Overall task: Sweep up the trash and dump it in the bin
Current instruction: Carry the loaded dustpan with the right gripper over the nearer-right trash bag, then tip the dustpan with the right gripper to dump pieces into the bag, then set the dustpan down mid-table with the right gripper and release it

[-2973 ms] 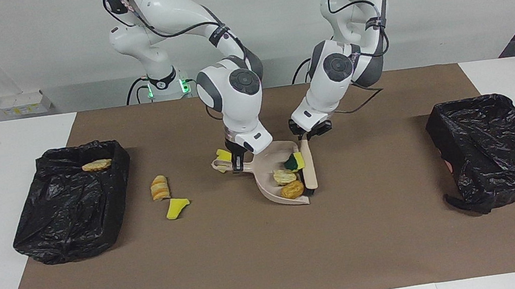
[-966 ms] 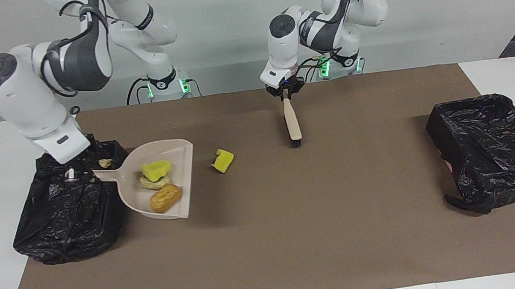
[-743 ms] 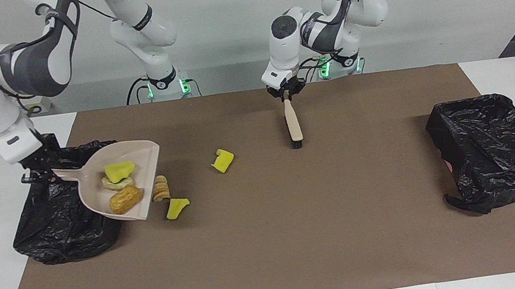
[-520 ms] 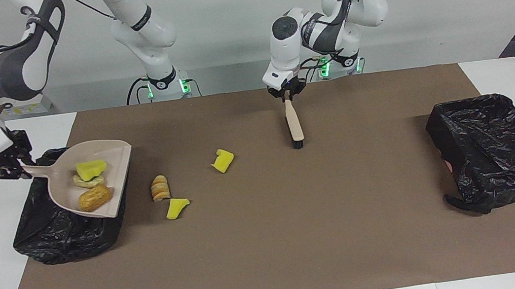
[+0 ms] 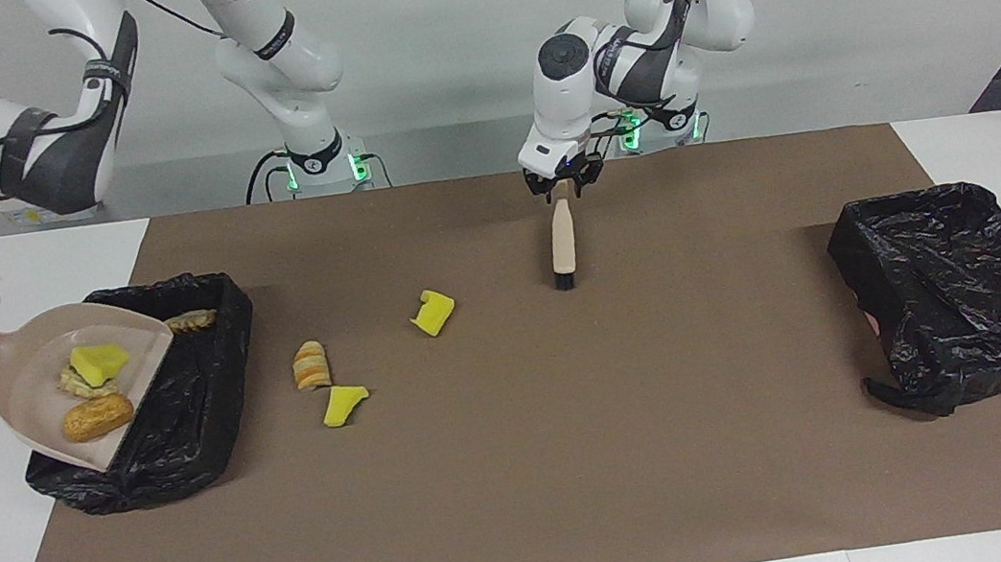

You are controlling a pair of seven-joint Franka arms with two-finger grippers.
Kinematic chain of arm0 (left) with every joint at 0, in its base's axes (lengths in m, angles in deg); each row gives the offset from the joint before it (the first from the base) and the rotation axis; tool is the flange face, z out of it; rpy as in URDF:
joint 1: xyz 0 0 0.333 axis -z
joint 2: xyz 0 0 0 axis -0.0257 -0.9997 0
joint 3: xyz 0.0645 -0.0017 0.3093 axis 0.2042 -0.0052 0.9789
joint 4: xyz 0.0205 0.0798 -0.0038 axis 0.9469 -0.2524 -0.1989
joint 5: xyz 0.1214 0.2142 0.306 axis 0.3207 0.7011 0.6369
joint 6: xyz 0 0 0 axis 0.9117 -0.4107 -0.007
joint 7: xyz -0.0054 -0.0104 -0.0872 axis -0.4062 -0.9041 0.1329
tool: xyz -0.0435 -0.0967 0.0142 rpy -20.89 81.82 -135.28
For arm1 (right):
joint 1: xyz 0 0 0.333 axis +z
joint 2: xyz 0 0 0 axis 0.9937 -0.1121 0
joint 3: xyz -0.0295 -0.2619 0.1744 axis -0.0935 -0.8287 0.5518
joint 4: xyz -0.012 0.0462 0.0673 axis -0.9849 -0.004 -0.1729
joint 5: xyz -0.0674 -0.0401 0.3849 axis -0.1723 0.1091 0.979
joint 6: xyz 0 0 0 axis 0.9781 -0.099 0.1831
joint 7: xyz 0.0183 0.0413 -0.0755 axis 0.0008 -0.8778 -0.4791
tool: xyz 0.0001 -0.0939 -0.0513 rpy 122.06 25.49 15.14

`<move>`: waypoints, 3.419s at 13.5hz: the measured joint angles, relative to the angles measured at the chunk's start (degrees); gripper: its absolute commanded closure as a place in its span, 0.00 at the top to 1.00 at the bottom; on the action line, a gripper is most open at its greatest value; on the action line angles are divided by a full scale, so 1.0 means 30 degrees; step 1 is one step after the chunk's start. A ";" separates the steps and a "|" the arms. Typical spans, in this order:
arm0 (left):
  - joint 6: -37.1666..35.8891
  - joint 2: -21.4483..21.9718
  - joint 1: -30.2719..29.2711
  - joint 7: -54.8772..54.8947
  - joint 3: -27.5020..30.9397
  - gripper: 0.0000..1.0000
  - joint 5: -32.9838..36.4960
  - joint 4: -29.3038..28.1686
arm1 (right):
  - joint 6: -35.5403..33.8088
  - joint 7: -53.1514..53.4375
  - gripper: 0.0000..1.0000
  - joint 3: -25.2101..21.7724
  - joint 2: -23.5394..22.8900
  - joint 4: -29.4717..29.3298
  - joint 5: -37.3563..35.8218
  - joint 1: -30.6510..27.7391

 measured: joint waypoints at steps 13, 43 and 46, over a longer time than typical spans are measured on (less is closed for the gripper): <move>-0.4422 0.0180 -0.7402 0.5113 0.0376 1.00 0.0146 0.6371 | 0.0064 -0.1749 0.00 0.0675 0.2814 0.1772 -0.4813 0.1704; -1.3177 -0.0803 -1.3755 1.2924 0.0083 1.00 0.0664 1.6219 | -0.2295 3.4332 0.00 0.1711 0.0264 0.2117 1.3067 1.2981; -1.3030 -0.0804 -1.3755 1.3343 0.0083 1.00 0.0664 1.6286 | -0.0225 3.7977 0.00 0.1672 -0.2131 0.1428 1.3061 1.4863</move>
